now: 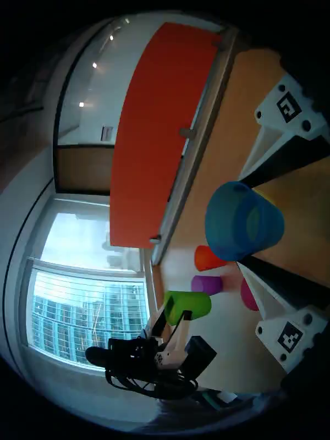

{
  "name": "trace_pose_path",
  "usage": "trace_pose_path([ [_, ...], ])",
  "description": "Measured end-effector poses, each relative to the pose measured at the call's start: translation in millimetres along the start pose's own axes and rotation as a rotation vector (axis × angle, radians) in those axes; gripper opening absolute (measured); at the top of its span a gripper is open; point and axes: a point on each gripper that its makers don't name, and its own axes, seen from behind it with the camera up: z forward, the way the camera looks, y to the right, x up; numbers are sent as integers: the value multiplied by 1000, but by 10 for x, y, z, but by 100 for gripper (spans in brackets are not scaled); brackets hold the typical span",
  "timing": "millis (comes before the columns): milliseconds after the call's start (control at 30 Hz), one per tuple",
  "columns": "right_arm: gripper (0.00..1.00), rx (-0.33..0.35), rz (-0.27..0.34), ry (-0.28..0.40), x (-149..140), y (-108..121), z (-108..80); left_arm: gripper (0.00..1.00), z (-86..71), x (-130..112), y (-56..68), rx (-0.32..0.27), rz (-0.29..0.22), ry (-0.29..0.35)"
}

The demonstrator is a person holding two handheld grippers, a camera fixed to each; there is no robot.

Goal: Pour water

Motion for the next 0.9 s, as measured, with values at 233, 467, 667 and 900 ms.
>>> trace_pose_path([
  [233, 89, 1, 6, 63, 266, 0, -60, 88, -31, 79, 93, -12, 10, 47],
  [467, 89, -5, -4, 102, 478, 11, -115, 88, -53, 146, 230, -33, 16, 94],
  [667, 89, -1, -14, 117, 599, 3, -149, 88, -53, 182, 293, -42, 12, 116],
  [900, 89, 8, -37, 132, 749, -34, -161, 88, -77, 227, 351, -53, 14, 134],
])
